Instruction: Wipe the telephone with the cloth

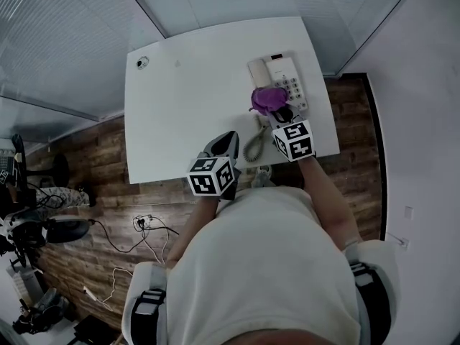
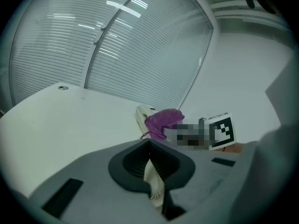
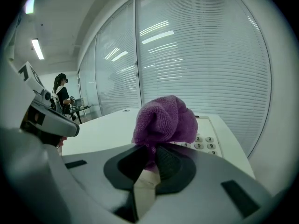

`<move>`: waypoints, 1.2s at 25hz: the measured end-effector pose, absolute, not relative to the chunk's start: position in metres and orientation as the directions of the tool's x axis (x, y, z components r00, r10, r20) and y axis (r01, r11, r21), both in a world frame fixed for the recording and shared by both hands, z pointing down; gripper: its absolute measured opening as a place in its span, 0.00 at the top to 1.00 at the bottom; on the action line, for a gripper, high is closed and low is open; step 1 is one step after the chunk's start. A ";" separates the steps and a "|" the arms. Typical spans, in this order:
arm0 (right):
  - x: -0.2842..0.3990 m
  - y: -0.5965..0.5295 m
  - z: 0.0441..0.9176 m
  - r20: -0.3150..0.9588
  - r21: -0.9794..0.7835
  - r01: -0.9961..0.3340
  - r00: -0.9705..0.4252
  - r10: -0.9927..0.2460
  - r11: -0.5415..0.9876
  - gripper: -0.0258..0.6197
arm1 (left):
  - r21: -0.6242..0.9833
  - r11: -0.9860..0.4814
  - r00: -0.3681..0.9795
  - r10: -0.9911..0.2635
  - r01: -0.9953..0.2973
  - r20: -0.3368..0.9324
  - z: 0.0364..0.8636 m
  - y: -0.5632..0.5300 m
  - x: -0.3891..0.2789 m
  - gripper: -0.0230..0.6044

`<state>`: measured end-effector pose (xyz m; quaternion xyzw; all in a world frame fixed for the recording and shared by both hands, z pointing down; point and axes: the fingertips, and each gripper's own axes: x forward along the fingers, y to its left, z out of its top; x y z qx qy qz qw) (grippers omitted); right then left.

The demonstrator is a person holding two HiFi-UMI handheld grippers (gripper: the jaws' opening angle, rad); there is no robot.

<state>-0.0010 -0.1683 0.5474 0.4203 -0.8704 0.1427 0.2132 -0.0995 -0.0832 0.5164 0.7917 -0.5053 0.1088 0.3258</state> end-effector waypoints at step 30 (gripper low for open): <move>0.023 -0.107 0.586 0.567 -0.114 -0.854 -0.475 -0.673 0.507 0.89 | 0.438 -0.318 0.526 -0.672 -0.841 0.521 0.535 -0.043 -0.097 0.93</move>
